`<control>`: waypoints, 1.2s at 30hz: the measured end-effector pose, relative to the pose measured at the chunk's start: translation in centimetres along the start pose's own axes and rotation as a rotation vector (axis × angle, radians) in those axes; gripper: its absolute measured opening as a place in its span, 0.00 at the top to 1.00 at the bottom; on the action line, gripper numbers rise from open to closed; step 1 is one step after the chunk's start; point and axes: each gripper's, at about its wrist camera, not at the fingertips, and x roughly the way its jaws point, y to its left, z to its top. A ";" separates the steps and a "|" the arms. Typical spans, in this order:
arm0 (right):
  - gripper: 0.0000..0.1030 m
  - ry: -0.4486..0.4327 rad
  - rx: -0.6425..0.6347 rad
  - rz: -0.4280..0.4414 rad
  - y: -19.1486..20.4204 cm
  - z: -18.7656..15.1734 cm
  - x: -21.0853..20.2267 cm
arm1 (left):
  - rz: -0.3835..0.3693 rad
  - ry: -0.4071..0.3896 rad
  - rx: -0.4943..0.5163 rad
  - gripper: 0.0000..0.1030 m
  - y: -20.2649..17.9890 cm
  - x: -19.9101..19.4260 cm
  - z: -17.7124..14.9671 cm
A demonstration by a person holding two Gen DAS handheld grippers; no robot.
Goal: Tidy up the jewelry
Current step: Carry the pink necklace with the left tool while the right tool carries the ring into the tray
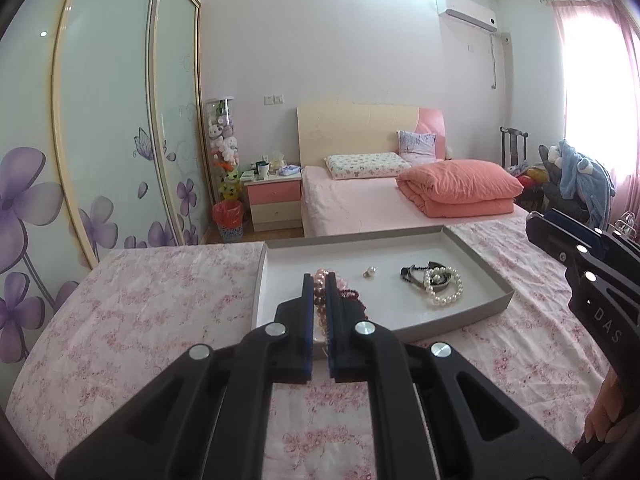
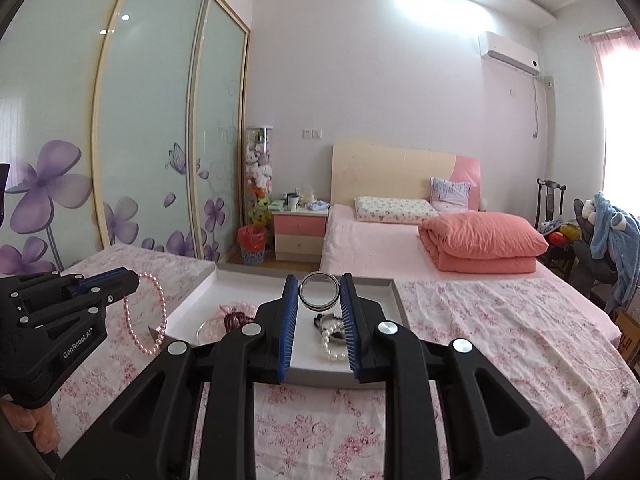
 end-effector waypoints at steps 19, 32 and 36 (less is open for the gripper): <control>0.78 -0.077 0.011 -0.004 -0.8 2.2 1.3 | -0.006 -0.097 -0.015 0.94 -0.4 0.8 3.6; 0.78 -0.055 0.018 0.005 -1.2 1.8 4.7 | -0.038 -0.074 -0.030 0.94 -0.8 4.7 4.2; 0.78 -0.001 0.029 0.027 -1.5 1.1 7.5 | -0.053 -0.047 -0.040 0.94 -0.9 7.0 4.3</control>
